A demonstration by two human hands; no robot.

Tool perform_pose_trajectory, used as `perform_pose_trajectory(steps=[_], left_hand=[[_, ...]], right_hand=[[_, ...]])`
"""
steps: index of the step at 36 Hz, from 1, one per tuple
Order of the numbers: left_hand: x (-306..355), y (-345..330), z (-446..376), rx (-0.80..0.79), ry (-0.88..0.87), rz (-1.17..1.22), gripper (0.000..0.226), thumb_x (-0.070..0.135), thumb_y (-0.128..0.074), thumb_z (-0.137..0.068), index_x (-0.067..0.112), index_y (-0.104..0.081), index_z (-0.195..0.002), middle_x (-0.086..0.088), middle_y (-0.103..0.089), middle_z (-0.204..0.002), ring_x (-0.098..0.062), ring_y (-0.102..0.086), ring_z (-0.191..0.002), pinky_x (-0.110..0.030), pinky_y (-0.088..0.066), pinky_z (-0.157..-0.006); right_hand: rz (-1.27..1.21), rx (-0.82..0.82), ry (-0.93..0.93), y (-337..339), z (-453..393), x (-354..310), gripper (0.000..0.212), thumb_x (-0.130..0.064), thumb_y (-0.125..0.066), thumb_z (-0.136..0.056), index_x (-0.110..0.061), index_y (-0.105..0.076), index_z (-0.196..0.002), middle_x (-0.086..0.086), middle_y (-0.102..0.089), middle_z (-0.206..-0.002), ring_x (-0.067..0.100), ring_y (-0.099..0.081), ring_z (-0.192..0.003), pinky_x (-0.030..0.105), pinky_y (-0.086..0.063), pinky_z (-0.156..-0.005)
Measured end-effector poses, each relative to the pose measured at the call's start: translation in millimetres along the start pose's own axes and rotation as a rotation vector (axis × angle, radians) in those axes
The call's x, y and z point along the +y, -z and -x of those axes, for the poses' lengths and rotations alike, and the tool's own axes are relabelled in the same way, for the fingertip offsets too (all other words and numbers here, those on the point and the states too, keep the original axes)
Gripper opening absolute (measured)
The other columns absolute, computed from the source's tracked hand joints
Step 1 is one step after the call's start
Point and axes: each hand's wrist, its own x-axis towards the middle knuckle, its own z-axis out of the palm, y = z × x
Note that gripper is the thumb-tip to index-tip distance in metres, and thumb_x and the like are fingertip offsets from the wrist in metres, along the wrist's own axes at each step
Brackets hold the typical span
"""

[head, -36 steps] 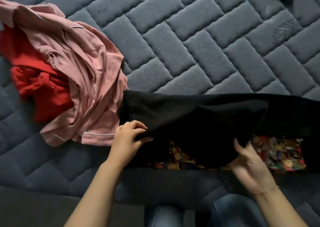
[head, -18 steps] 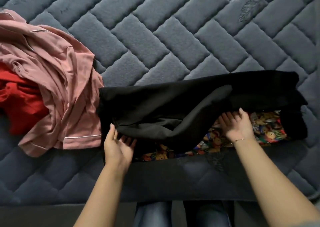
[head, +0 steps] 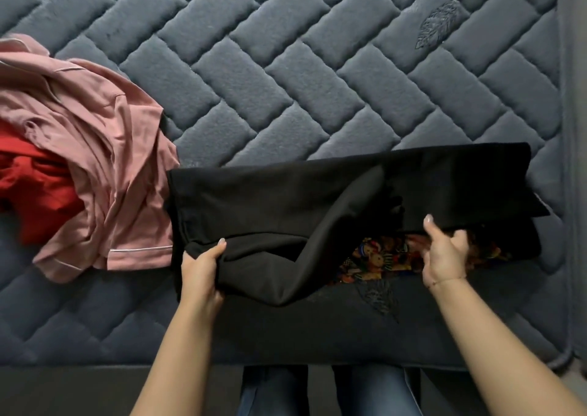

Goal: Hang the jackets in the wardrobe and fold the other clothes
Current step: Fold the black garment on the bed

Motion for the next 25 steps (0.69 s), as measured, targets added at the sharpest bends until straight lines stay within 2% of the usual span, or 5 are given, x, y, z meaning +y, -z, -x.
perform_pose_trajectory(steps=[3, 8, 12, 19, 25], left_hand=[[-14.5, 2.6, -11.4, 0.035, -0.015, -0.087, 0.038, 0.000, -0.064, -0.087, 0.003, -0.053, -0.124, -0.020, -0.061, -0.123, -0.035, -0.061, -0.107, -0.052, -0.048, -0.097], [-20.8, 6.0, -27.3, 0.197, -0.206, -0.364, 0.081, 0.014, -0.073, -0.083, 0.007, -0.022, -0.145, -0.019, -0.042, -0.140, -0.032, -0.046, -0.126, -0.043, -0.036, -0.109], [-7.7, -5.9, -4.5, 0.390, -0.647, -0.862, 0.083, 0.021, -0.077, -0.076, 0.009, -0.033, -0.145, -0.021, -0.033, -0.145, -0.040, -0.034, -0.131, -0.049, -0.029, -0.104], [7.4, -78.7, -1.3, -0.244, -1.118, -1.167, 0.045, 0.019, -0.071, -0.084, 0.018, -0.061, -0.128, -0.007, -0.045, -0.146, -0.028, -0.035, -0.139, -0.044, -0.026, -0.113], [-34.0, -96.1, -51.9, -0.332, -0.997, -1.736, 0.074, 0.067, -0.022, -0.088, 0.039, 0.004, -0.151, 0.006, 0.019, -0.160, -0.016, 0.019, -0.146, -0.064, 0.007, -0.111]], right_hand=[[0.052, -0.057, -0.089, 5.1, -4.8, 16.2, 0.036, -0.003, -0.056, -0.094, -0.014, -0.039, -0.124, 0.013, -0.052, -0.117, 0.012, -0.064, -0.076, 0.023, -0.056, -0.052], [0.114, 0.049, -0.118, 4.6, -12.6, 29.3, 0.074, -0.010, -0.065, -0.091, -0.010, -0.017, -0.147, 0.012, -0.041, -0.133, 0.021, -0.051, -0.111, 0.042, -0.049, -0.094], [0.289, 0.269, 0.209, 6.4, 8.0, 32.3, 0.059, -0.006, -0.068, -0.085, 0.002, -0.034, -0.133, 0.011, -0.042, -0.111, 0.018, -0.052, -0.087, 0.038, -0.048, -0.088], [0.772, -0.309, 0.931, -40.1, 9.0, 10.6, 0.030, 0.004, -0.055, -0.091, -0.001, -0.064, -0.119, 0.018, -0.046, -0.141, 0.030, -0.037, -0.137, 0.024, -0.021, -0.115], [1.271, -0.615, 0.935, -66.0, -54.5, 10.4, 0.051, -0.031, -0.037, -0.103, -0.023, -0.022, -0.152, 0.002, -0.008, -0.161, 0.020, -0.002, -0.149, 0.038, 0.000, -0.119]])
